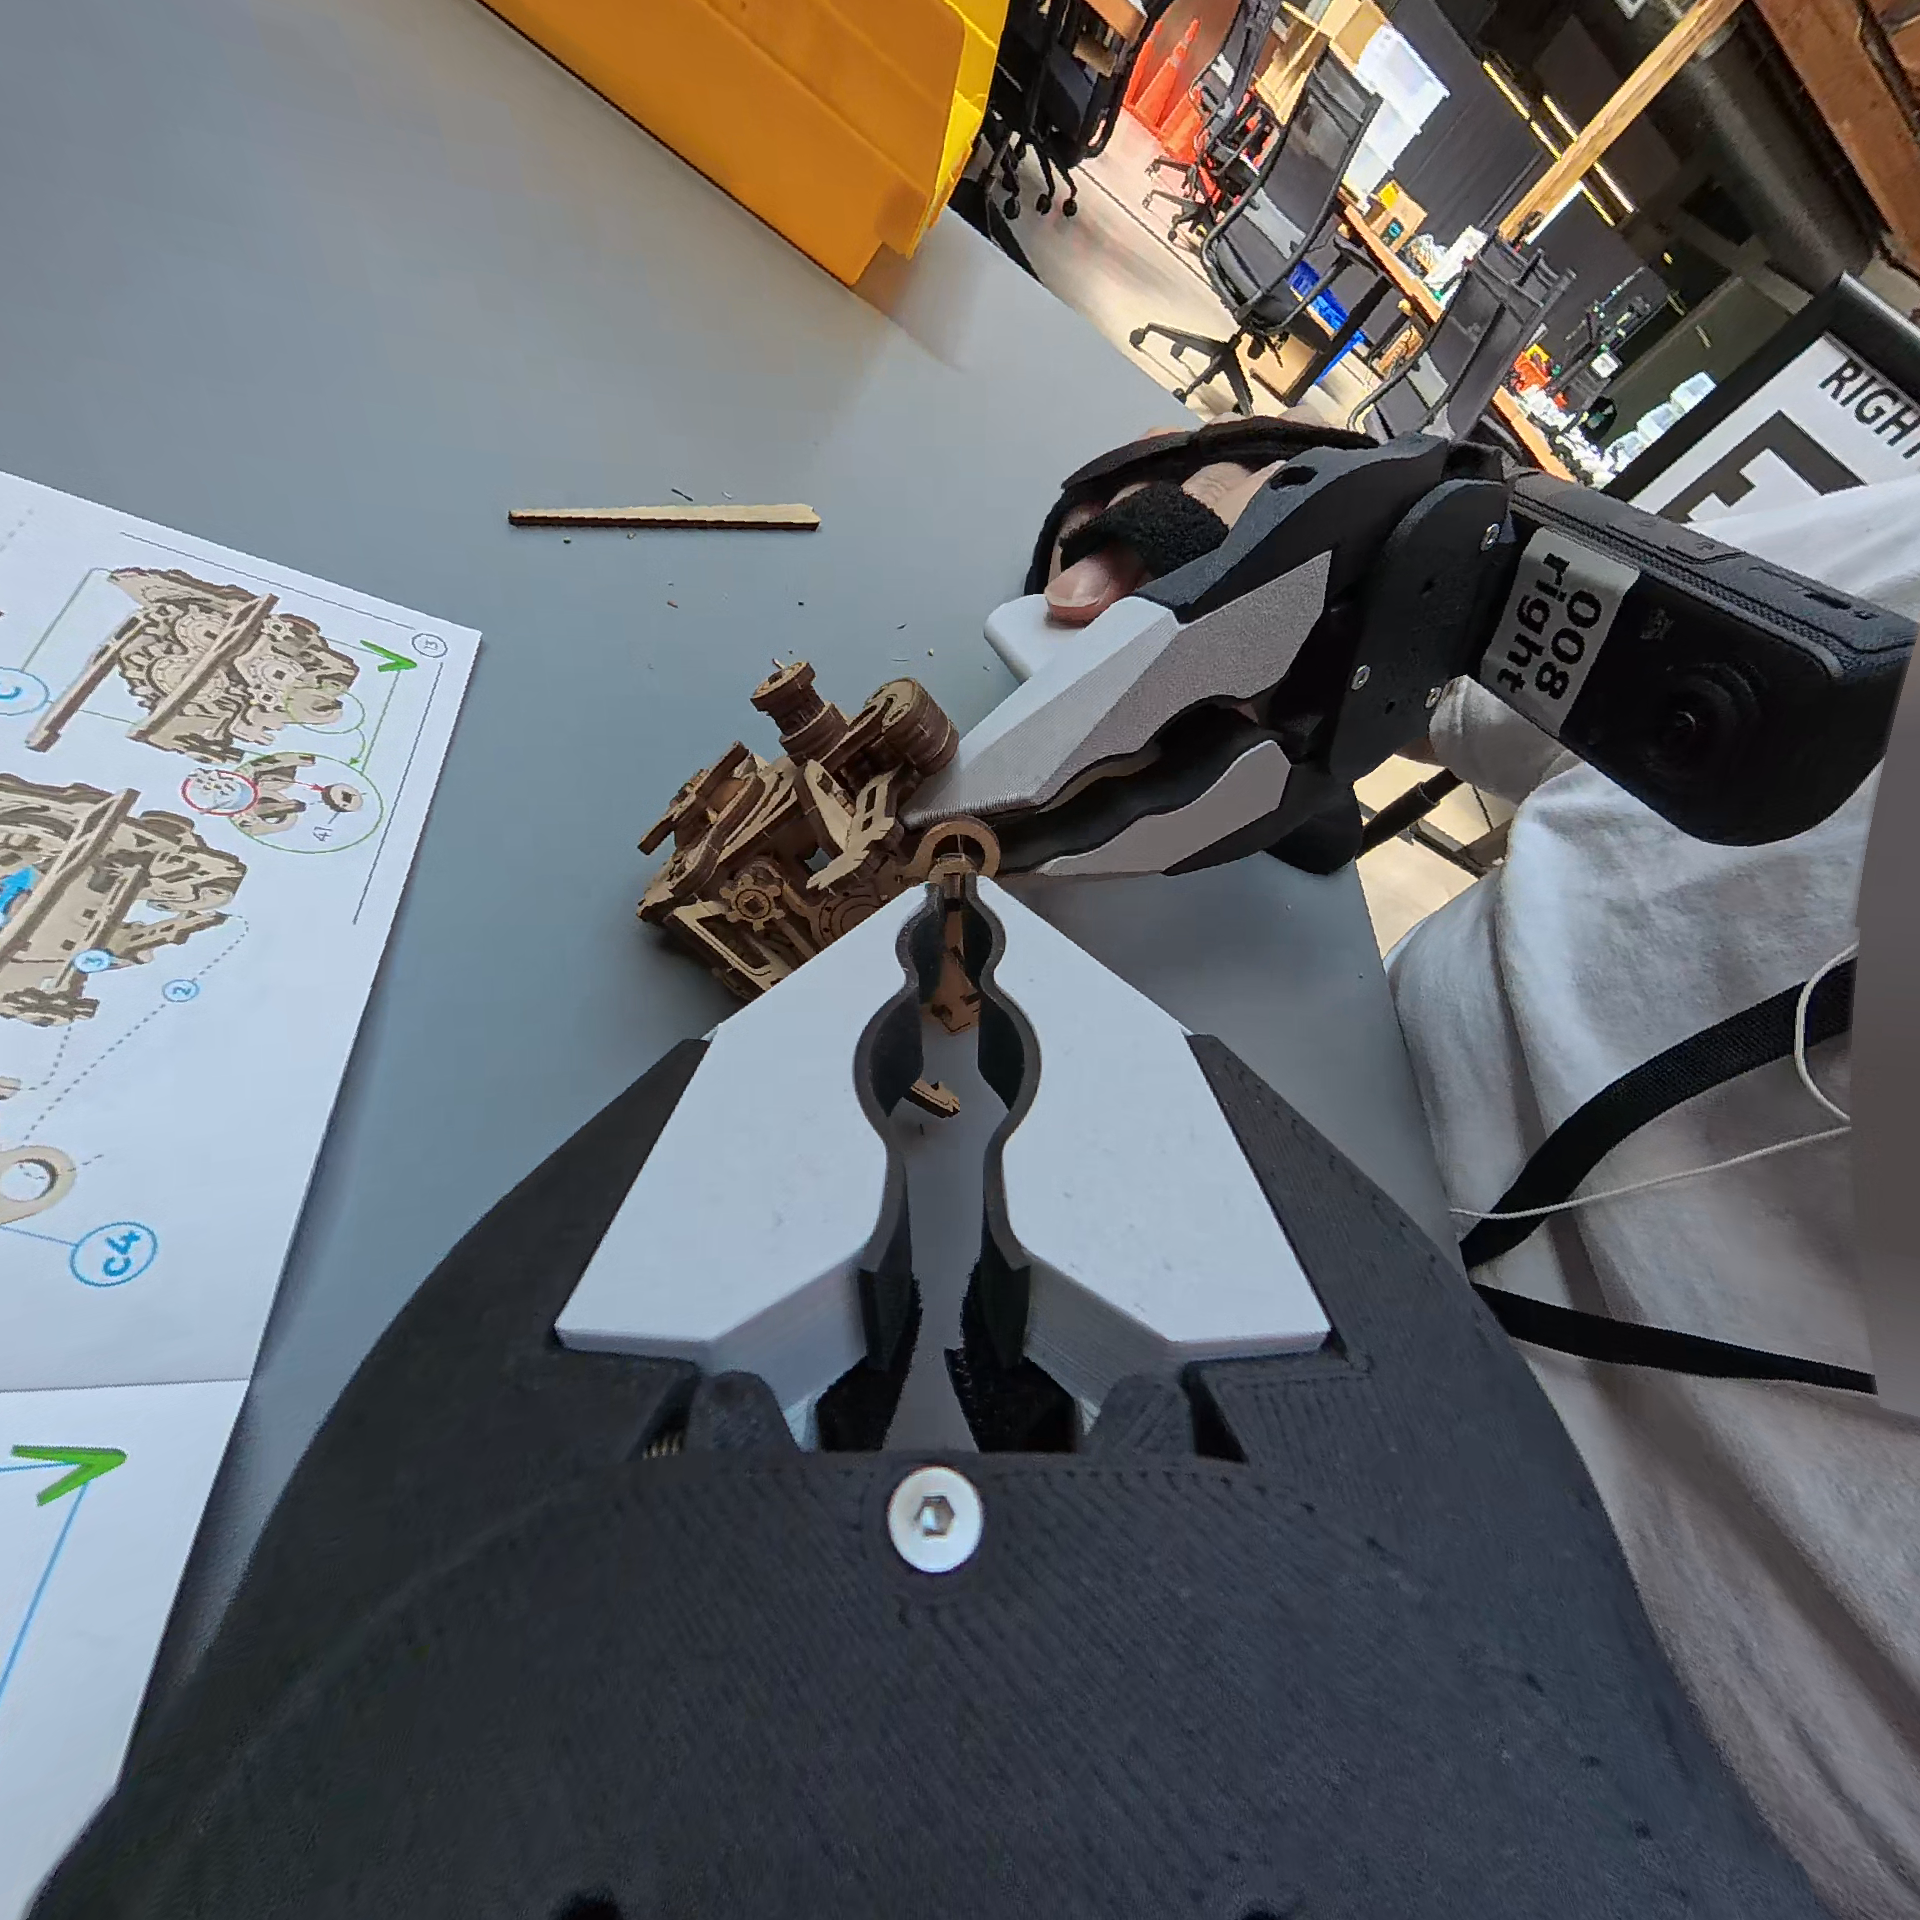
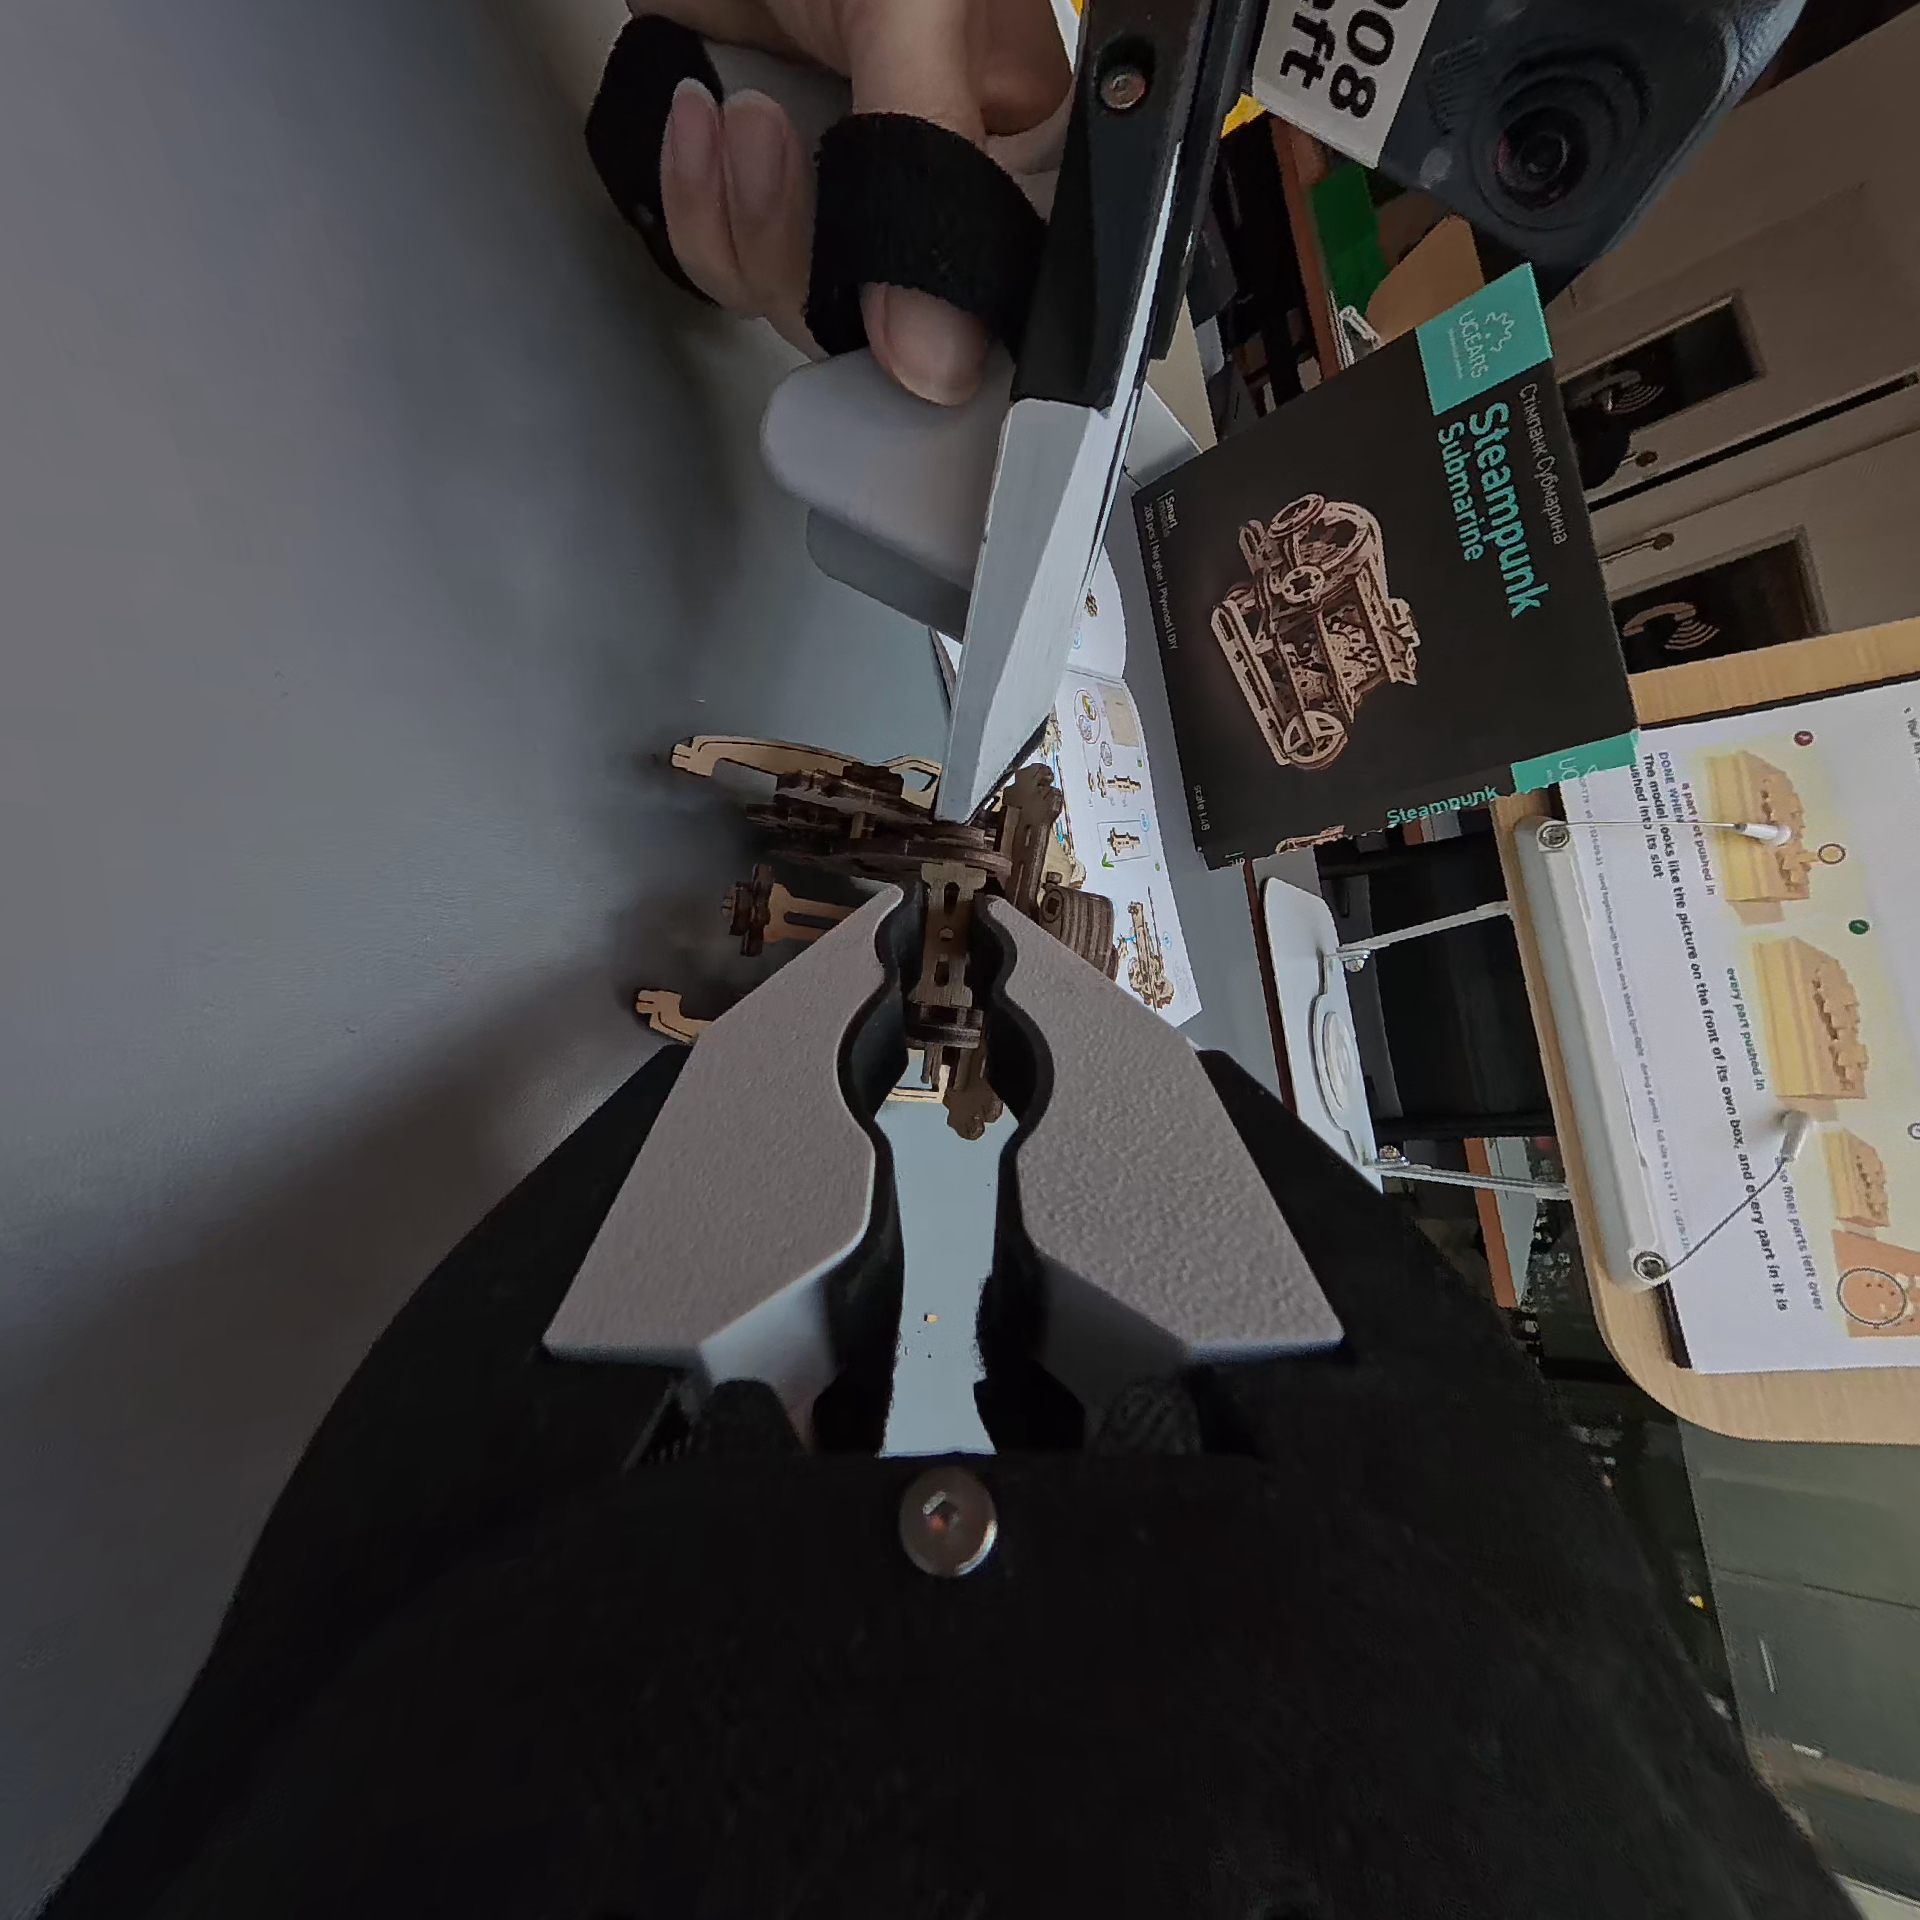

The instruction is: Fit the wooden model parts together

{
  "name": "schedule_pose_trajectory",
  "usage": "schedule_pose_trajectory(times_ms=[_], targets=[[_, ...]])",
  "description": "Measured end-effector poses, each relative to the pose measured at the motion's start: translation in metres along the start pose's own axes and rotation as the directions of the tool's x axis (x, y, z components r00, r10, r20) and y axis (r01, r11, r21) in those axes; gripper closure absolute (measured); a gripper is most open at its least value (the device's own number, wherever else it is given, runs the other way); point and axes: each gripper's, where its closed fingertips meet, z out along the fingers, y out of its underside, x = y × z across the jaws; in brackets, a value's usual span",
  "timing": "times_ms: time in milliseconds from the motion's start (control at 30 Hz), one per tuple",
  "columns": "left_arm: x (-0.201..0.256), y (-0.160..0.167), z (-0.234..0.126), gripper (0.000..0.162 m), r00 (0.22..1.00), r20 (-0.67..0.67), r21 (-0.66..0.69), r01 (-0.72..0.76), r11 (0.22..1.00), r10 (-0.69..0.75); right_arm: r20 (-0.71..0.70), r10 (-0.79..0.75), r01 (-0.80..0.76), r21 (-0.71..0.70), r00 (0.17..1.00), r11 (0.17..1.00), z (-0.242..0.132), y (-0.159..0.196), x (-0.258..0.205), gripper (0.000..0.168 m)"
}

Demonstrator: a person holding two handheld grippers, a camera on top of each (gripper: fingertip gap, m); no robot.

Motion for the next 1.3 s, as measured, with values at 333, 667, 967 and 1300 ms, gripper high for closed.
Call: schedule_pose_trajectory(times_ms=[333, 667, 967, 1300], targets=[[-0.0028, -0.0007, -0.0003, 0.162, 0.999, 0.049, -0.013, -0.008, 1.0, 0.009, 0.01, 0.029, -0.029, -0.021, 1.0, 0.999, 0.0019, -0.0012, 0.0002, 0.165], [-0.0042, -0.0019, 0.0011, 0.161, 0.99, 0.131, -0.019, -0.047, 0.999, 0.049, 0.02, 0.089, -0.088, -0.043, 0.996, 0.995, 0.0021, -0.0021, 0.0006, 0.167], [-0.0058, -0.0028, 0.0015, 0.161, 0.978, 0.188, -0.01, -0.088, 0.996, 0.088, 0.026, 0.122, -0.121, -0.06, 0.992, 0.991, 0.003, -0.0017, 0.0011, 0.168], [-0.0077, -0.0041, 0.0023, 0.161, 0.953, 0.263, -0.027, -0.149, 0.989, 0.15, 0.024, 0.127, -0.125, -0.084, 0.992, 0.989, 0.0036, -0.0002, 0.0018, 0.168]])
